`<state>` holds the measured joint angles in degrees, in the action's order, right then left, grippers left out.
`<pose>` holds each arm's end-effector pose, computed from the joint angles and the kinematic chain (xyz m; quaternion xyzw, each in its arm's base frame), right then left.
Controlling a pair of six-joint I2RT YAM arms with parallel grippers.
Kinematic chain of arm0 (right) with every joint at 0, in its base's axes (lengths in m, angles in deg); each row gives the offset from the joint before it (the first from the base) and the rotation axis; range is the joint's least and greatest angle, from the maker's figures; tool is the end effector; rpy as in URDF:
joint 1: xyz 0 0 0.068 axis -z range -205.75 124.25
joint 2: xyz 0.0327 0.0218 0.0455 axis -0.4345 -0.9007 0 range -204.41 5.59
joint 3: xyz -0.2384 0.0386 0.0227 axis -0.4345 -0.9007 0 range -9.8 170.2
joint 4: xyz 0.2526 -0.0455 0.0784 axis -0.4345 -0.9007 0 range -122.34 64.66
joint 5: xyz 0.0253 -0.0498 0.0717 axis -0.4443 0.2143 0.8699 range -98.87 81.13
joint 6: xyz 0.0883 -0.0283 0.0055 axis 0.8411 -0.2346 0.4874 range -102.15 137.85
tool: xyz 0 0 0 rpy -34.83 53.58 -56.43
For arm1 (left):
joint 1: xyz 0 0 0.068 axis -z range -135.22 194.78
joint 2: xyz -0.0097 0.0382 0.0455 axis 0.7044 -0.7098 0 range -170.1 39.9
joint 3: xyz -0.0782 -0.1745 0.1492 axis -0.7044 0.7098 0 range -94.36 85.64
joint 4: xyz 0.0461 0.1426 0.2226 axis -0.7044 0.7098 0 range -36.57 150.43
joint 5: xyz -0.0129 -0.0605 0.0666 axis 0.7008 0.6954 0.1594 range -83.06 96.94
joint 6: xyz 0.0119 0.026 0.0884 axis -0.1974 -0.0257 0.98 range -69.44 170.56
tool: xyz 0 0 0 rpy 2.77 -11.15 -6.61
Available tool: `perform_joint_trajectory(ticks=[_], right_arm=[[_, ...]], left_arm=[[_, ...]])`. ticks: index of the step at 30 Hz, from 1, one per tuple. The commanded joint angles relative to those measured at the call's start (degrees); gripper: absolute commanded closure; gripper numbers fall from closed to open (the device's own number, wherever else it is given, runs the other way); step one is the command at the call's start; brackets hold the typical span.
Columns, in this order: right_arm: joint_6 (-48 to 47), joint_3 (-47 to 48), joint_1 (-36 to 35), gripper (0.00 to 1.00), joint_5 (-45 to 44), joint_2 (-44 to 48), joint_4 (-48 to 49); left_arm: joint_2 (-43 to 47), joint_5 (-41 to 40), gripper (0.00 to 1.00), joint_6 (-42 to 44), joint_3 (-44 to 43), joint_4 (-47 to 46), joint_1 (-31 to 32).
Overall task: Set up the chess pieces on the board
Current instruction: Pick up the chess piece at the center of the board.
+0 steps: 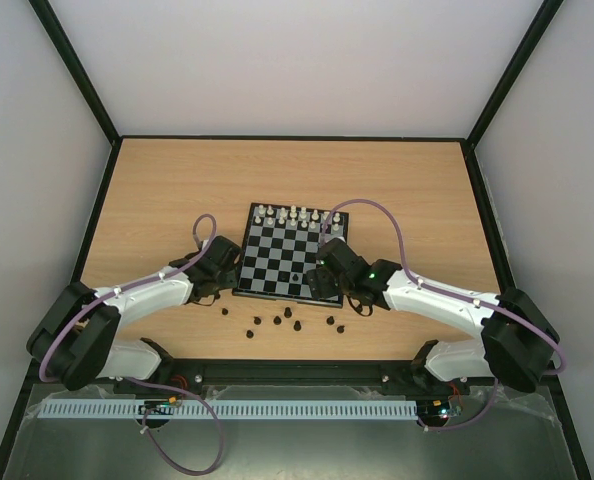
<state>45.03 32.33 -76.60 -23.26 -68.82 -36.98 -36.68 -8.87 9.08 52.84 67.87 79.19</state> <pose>0.2148 0.2307 0.1460 -0.1393 0.9036 0.1549 0.3743 0.2366 -0.1344 0.0771 -0.0964 0.9485 -0.0625 0.2952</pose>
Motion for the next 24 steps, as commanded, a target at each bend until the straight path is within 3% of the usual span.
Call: perform_joint_trajectory(ticks=[1,14,24], right_arm=[[-0.1,-1.0,0.2,0.09,-1.1,-0.1,-0.4],[-0.1,-1.1,0.3,0.09,-1.3,-0.2,-0.6],[-0.1,-1.2,0.3,0.09,-1.1,0.0,-0.5]], left_arm=[[0.3,0.1,0.77,1.0,-0.7,-0.6,-0.5],[0.2,-0.1,0.85,1.8,-0.4,0.3,-1.4],[-1.3,0.0,0.73,1.8,-0.6,1.1,-1.4]])
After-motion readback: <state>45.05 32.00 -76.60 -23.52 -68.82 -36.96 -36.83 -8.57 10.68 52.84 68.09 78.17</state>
